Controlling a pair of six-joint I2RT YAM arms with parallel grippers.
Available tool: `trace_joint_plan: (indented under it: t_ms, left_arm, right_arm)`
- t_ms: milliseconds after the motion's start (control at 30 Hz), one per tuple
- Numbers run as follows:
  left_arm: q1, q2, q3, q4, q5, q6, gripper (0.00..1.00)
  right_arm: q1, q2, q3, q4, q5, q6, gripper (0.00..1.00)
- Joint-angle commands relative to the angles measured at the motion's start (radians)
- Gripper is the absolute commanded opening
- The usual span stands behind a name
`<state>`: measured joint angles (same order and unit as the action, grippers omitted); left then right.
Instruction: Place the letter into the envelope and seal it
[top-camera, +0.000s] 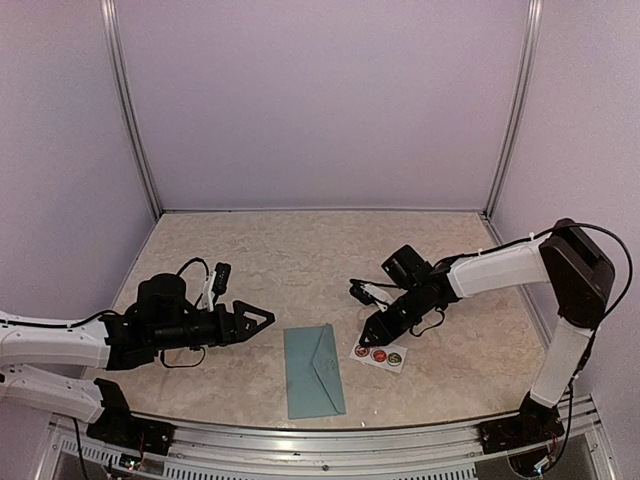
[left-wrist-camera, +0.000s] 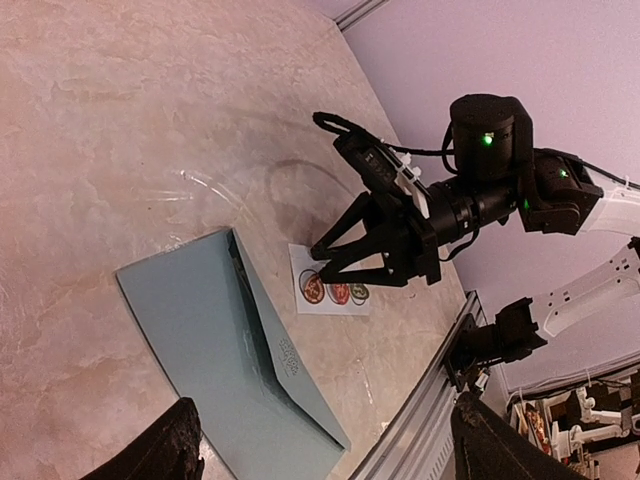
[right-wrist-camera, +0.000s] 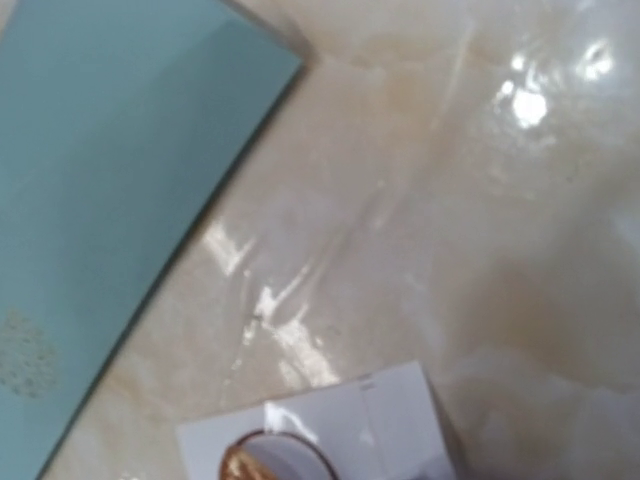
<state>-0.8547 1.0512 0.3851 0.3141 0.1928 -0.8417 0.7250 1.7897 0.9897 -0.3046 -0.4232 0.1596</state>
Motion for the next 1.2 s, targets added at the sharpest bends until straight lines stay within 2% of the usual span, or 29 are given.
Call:
trace_joint_plan:
  t_ms: [0,500,733,900,1167]
  left_arm:
    - [-0.008,0.006,0.031,0.025,-0.013,-0.003,0.81]
    - [-0.012,0.010,0.029,0.025,-0.015,-0.007,0.81]
    - [-0.017,0.012,0.034,0.025,-0.017,-0.005,0.81]
    - [-0.027,0.026,0.043,0.025,-0.017,-0.005,0.81]
    - [-0.038,0.030,0.043,0.023,-0.030,-0.011,0.81]
  right_arm:
    - [-0.005,0.033,0.011,0.004,0.006,-0.031,0.31]
    - [0.001,0.052,0.015,-0.019,-0.118,-0.080,0.19]
    - [0.012,0.020,0.000,-0.004,-0.181,-0.084,0.21]
    - [0.015,0.035,0.001,-0.005,-0.171,-0.100,0.25]
    - [0.019,0.068,0.012,-0.013,-0.190,-0.126,0.25]
